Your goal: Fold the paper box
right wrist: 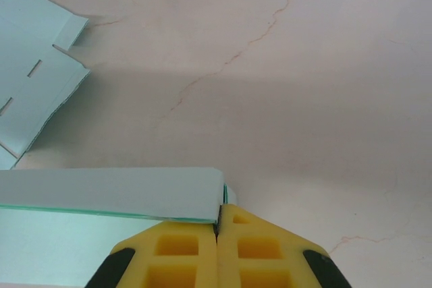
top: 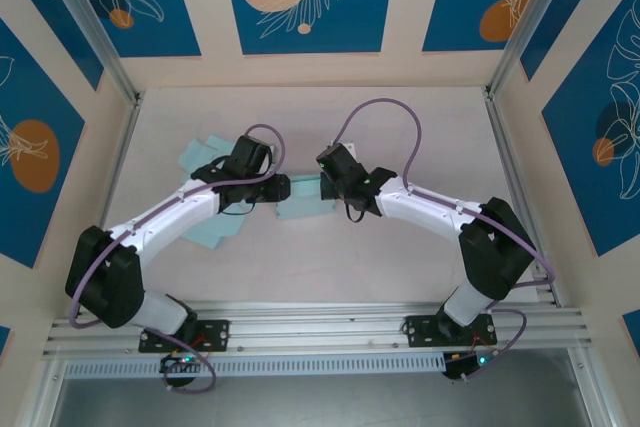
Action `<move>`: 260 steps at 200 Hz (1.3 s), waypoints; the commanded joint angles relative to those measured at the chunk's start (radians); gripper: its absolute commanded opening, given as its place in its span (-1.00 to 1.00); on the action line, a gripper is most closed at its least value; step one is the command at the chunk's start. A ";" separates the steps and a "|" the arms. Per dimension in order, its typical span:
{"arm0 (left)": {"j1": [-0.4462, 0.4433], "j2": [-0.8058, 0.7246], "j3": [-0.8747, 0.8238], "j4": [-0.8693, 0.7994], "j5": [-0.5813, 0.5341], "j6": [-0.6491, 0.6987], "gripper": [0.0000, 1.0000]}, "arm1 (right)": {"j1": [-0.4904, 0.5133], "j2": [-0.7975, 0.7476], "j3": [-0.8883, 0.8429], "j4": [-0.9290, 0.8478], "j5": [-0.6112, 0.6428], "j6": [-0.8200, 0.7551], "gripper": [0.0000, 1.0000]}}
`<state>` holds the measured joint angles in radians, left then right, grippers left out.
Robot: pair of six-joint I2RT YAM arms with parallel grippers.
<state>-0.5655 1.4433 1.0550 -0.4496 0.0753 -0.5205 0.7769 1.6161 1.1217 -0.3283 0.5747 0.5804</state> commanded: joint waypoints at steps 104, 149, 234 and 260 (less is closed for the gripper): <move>-0.011 0.003 -0.023 0.058 0.048 -0.047 -0.44 | 0.018 0.086 -0.049 -0.189 -0.082 0.026 -1.00; -0.004 -0.030 -0.097 0.052 -0.036 -0.066 -0.72 | 0.018 0.087 -0.054 -0.189 -0.079 0.029 -1.00; -0.006 -0.031 -0.192 0.121 -0.092 -0.054 -1.00 | 0.039 0.074 -0.099 -0.163 -0.028 0.053 -1.00; -0.009 -0.025 -0.240 0.150 -0.136 -0.024 -1.00 | 0.057 0.066 -0.131 -0.140 0.000 0.067 -1.00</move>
<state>-0.5671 1.3975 0.8913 -0.2527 -0.0219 -0.5682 0.8043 1.6173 1.0893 -0.2798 0.6365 0.6018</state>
